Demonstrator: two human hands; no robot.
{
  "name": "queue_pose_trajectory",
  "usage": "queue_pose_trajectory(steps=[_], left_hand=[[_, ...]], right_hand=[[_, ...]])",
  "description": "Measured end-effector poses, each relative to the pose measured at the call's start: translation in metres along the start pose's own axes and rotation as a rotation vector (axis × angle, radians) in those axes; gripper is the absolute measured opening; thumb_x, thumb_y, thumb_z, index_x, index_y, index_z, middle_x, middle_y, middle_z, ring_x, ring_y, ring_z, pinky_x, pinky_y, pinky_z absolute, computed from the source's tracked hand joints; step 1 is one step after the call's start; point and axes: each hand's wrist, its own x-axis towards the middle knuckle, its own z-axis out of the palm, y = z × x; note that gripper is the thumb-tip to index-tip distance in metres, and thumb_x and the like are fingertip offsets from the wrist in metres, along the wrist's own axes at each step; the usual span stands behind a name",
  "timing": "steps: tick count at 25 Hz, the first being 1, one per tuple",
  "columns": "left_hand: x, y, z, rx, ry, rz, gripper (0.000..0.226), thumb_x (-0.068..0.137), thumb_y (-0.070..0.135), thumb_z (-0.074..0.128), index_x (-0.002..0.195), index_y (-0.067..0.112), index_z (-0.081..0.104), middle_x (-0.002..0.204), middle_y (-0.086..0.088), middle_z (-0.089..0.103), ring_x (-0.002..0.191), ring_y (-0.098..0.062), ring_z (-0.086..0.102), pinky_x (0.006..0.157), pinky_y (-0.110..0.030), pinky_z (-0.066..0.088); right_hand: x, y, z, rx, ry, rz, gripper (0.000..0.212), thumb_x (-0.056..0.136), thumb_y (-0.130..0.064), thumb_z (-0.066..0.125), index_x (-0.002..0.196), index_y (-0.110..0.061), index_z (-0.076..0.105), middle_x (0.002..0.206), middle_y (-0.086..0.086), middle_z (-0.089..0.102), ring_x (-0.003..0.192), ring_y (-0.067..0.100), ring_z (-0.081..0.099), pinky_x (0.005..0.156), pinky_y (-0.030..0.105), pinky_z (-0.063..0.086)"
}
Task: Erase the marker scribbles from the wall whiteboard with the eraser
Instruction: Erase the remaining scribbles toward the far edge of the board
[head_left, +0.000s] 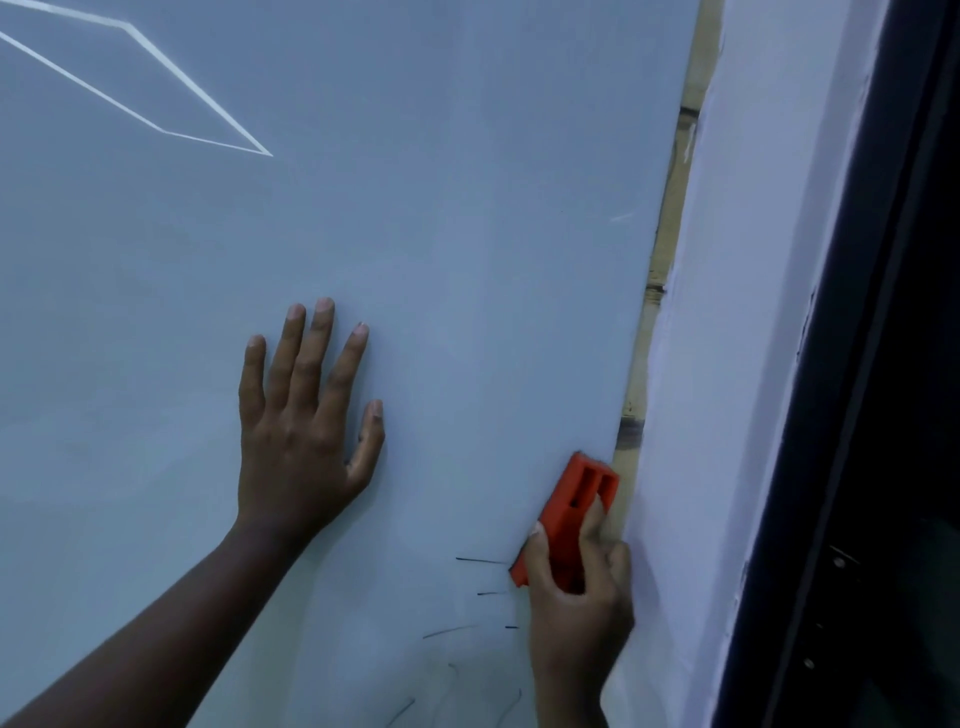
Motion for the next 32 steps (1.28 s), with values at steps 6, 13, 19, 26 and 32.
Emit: queue_pose_trajectory(steps=[6,13,19,26,32], left_hand=[[-0.014,0.005,0.001,-0.005,-0.035,-0.005,0.07,0.105,0.034,0.051,0.167,0.009,0.03,0.177,-0.018,0.017,0.164,-0.037,0.015,0.131,-0.062,0.014],[-0.061,0.008,0.0,0.007,-0.093,0.02,0.067,0.107,0.034,0.049,0.166,0.008,0.032,0.176,-0.02,0.018,0.163,-0.04,0.018,0.131,-0.062,0.015],[-0.09,0.011,0.001,0.03,-0.081,0.035,0.066,0.107,0.033,0.051,0.166,0.009,0.034,0.175,-0.02,0.022,0.163,-0.04,0.02,0.131,-0.06,0.014],[-0.112,0.015,0.0,0.054,-0.112,0.032,0.069,0.107,0.033,0.052,0.168,0.01,0.03,0.174,-0.022,0.022,0.165,-0.036,0.012,0.132,-0.059,0.01],[-0.124,0.017,-0.001,0.048,-0.151,0.019,0.068,0.108,0.034,0.052,0.168,0.01,0.029,0.172,-0.023,0.025,0.165,-0.033,0.007,0.132,-0.058,0.009]], right_hand=[[-0.06,-0.022,0.014,-0.074,-0.303,-0.346,0.076,0.078,-0.051,0.073,0.149,-0.043,0.048,0.087,-0.005,0.047,0.067,0.011,0.053,0.056,0.023,0.054],[-0.057,0.003,0.0,-0.25,-0.293,-0.481,0.071,0.081,-0.057,0.073,0.147,-0.05,0.049,0.089,-0.006,0.05,0.074,0.015,0.057,0.05,0.028,0.051],[-0.037,0.037,-0.025,-0.112,-0.134,0.056,0.077,0.079,-0.046,0.085,0.145,-0.048,0.047,0.086,-0.011,0.047,0.074,-0.005,0.057,0.06,0.009,0.036],[-0.059,0.056,-0.032,-0.078,-0.164,0.093,0.063,0.092,-0.045,0.07,0.149,-0.035,0.048,0.095,-0.004,0.047,0.076,0.011,0.058,0.068,0.038,0.057],[-0.084,0.02,-0.001,-0.019,-0.133,-0.156,0.052,0.092,-0.038,0.074,0.141,-0.022,0.064,0.102,-0.001,0.053,0.089,0.009,0.056,0.076,0.015,0.047]])
